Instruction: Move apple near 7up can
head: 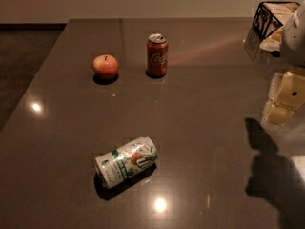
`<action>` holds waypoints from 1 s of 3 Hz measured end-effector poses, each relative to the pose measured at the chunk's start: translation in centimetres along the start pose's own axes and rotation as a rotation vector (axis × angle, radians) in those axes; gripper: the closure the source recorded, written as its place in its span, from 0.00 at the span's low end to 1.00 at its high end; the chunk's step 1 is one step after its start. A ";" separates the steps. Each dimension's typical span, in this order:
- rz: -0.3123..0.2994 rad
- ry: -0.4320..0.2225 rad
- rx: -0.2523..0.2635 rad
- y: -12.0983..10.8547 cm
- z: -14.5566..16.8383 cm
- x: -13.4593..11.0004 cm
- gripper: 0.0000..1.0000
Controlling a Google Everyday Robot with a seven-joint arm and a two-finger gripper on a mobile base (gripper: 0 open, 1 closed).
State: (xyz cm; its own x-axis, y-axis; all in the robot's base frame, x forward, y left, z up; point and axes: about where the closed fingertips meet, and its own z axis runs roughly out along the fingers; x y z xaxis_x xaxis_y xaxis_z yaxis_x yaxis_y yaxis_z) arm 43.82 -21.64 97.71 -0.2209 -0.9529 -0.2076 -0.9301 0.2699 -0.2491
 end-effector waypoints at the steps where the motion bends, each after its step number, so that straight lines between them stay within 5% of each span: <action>1: 0.000 0.000 0.000 0.0 0.0 0.0 0.00; 3: -0.058 -0.057 -0.001 -3.3 2.0 -5.9 0.00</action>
Offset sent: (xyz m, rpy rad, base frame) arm 0.0437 0.0413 -0.0021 0.0161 -0.0211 0.0737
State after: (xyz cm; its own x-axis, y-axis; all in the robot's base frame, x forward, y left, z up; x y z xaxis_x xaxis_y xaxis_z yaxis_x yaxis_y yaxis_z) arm 48.74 -16.64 97.83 -0.1495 -0.9575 -0.2467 -0.9410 0.2144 -0.2618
